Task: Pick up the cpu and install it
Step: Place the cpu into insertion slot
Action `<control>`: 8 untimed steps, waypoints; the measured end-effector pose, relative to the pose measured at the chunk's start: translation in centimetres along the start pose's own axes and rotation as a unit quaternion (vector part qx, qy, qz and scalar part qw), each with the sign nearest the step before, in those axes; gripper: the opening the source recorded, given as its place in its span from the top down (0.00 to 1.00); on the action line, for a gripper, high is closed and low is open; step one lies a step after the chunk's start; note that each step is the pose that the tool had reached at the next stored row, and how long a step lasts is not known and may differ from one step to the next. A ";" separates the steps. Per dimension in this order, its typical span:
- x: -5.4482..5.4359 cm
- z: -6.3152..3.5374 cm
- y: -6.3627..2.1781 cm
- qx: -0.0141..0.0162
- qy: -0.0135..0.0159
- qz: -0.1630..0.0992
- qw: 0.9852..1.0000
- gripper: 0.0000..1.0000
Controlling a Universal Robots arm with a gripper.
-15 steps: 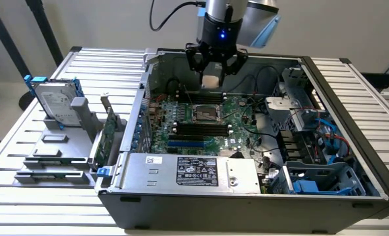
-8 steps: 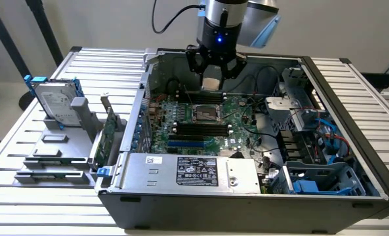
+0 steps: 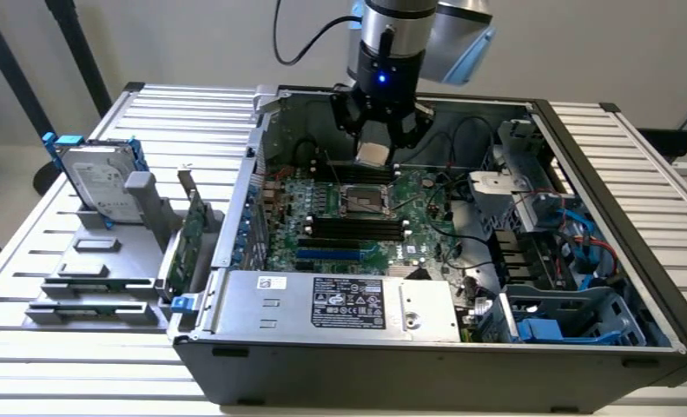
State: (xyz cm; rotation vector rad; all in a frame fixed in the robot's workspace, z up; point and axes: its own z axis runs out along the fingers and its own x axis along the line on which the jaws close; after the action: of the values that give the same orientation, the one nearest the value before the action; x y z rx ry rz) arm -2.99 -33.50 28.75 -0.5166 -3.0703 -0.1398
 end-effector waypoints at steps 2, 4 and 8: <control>0.0 0.28 -0.02 -0.001 -0.002 0.018 1.000 0.45; 0.0 0.56 -0.05 -0.001 -0.003 0.036 0.999 0.45; 0.0 1.14 -0.10 -0.003 -0.006 0.072 0.997 0.45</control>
State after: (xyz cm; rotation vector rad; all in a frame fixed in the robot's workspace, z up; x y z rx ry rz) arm -2.99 -33.50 27.61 -0.7399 -3.0309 -0.1428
